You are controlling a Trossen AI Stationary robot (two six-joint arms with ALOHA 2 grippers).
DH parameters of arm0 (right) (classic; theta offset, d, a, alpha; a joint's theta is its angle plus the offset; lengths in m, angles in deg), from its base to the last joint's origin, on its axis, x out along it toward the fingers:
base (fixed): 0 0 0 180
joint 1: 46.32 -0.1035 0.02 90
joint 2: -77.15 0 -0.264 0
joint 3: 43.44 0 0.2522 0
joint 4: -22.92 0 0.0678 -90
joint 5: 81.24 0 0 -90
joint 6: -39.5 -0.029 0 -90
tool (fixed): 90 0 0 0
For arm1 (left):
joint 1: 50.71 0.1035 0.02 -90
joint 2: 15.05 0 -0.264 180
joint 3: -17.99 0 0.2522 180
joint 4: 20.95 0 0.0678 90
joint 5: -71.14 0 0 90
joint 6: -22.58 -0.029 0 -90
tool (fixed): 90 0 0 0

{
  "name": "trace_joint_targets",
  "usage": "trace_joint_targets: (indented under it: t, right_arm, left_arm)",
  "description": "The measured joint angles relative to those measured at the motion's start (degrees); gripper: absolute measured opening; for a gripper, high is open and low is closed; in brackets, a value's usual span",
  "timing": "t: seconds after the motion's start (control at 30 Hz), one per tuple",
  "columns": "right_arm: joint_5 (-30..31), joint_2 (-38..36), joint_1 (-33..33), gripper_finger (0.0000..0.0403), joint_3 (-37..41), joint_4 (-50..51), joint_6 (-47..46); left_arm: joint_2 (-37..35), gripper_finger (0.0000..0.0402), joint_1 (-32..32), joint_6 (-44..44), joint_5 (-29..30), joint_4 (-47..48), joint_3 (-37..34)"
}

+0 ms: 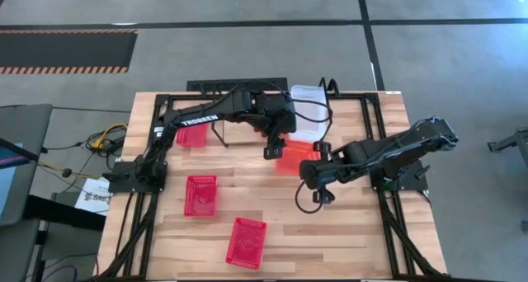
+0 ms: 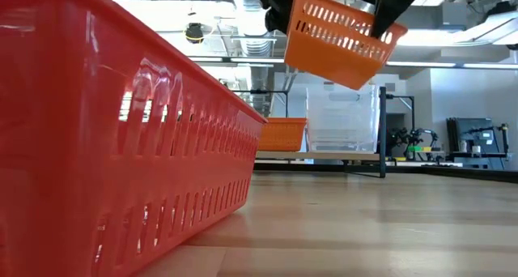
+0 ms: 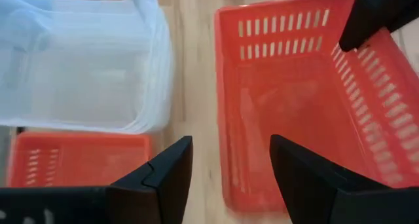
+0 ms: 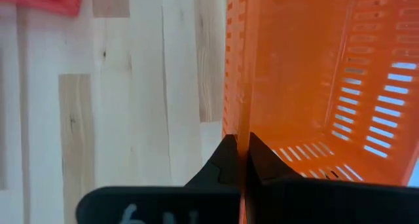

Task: Stack baskets on shelf by color
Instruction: Stack the orange bin on top of the orange bins on the shelf

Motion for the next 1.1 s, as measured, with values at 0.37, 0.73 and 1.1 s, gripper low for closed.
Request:
trace_joint_targets:
  t: [0.37,0.73,1.1]
  right_arm:
    - [-0.92,0.28,0.37,0.0001,-2.91,-1.92,3.64]
    - [1.08,0.55,0.37,0.0005,-3.13,-0.86,3.50]
    - [1.99,0.42,2.56,0.0077,-3.74,-5.83,4.85]
  left_arm:
    - [7.60,0.0190,0.15,-5.47,-3.32,4.10,0.01]
    - [6.97,0.0014,-0.12,-7.71,-4.66,6.51,1.61]
    - [7.50,0.0000,-0.09,-5.38,-3.42,7.20,1.30]
